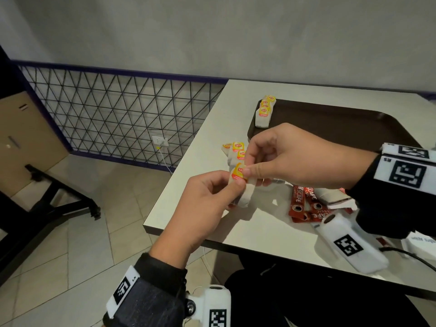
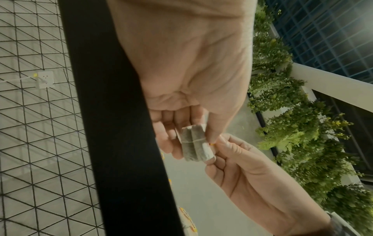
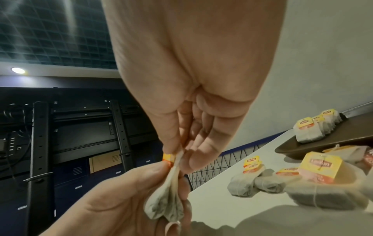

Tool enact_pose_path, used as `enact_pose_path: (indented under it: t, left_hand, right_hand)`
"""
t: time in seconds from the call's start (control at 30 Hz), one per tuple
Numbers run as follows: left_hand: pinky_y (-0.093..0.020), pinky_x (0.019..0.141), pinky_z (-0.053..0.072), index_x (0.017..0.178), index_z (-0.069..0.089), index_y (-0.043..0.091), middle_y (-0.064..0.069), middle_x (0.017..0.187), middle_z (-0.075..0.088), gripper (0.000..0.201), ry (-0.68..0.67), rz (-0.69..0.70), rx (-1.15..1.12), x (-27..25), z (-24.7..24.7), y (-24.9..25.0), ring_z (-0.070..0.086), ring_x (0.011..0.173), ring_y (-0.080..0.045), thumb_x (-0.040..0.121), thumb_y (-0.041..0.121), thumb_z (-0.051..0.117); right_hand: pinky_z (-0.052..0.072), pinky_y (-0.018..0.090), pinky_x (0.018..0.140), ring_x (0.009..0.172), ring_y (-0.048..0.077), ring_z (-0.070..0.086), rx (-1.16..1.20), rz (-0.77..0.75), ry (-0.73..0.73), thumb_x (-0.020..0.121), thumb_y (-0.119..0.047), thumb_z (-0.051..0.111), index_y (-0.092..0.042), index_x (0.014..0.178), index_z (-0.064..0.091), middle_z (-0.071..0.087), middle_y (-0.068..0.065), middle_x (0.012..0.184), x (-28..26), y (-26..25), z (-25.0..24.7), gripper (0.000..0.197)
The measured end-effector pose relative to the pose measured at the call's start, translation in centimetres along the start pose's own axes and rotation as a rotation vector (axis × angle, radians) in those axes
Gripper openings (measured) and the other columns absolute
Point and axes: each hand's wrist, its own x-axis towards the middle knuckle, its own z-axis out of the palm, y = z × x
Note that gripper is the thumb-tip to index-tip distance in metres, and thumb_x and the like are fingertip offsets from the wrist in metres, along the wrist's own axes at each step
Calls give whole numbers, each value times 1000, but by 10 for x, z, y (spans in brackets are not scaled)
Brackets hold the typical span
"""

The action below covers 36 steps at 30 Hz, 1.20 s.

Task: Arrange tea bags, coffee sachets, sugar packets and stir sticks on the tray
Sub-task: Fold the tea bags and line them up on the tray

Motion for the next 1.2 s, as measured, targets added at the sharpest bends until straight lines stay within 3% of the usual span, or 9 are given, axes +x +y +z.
enact_pose_path:
  t: [0.1,0.2,0.3,0.43,0.67,0.77,0.9,1.07,1.2]
  left_hand:
    - [-22,63,48,83,76,15,-8,75,71,20,4,17,2,-1,1,1,60,69,-13,98,20,64]
    - [-30,67,49,88,77,12,-17,80,73,17,-10,28,3,-1,4,2,61,70,-15,97,20,65]
    - [-26,66,52,96,78,16,-6,86,77,12,10,19,21,-1,8,3,66,74,-18,95,19,67]
    - [-35,71,55,110,74,22,4,103,77,20,78,-20,-28,1,9,0,71,91,-19,91,16,71]
    - [-42,81,57,93,77,29,-1,95,77,18,92,-10,-12,1,6,-3,73,92,-20,75,31,74]
    - [-47,81,61,91,78,19,-13,90,75,29,97,-57,-136,2,0,-5,72,80,-21,67,35,79]
    - [-30,72,61,84,78,16,-14,90,77,38,138,-24,-161,8,-8,-8,74,84,-30,57,42,76]
    - [-26,72,61,76,78,13,-16,87,77,37,143,-39,-186,12,-8,-10,75,80,-29,50,40,76]
    - [-27,73,62,72,77,14,-16,84,77,34,170,-38,-190,14,-7,-9,75,77,-31,49,39,76]
  right_hand:
    - [61,30,66,74,25,74,106,64,-27,87,-23,79,-14,110,66,76,13,88,-1,4,0,29]
    - [59,32,66,70,21,72,122,112,-101,88,-21,78,-9,103,74,76,14,85,-2,8,-2,19]
    - [57,29,64,66,16,68,103,155,-139,89,-14,76,-2,97,76,74,9,75,4,12,-14,15]
    - [59,35,70,75,22,72,28,254,-129,92,-9,73,-1,98,71,75,11,80,37,20,-58,11]
    - [60,40,83,91,29,75,-121,442,-149,99,-8,65,-10,95,65,78,15,97,116,58,-104,4]
    - [59,42,88,99,32,75,-134,504,-171,101,-7,61,-8,103,65,77,17,105,141,70,-109,4]
    - [59,42,89,97,33,75,-112,549,-172,101,-6,59,-6,105,63,77,20,106,165,84,-110,5]
    - [60,42,87,93,33,76,-129,561,-110,101,-5,60,-6,102,62,76,22,103,181,98,-110,2]
    - [63,38,78,86,32,77,-151,583,-49,99,-14,66,-3,109,60,71,20,92,179,104,-109,16]
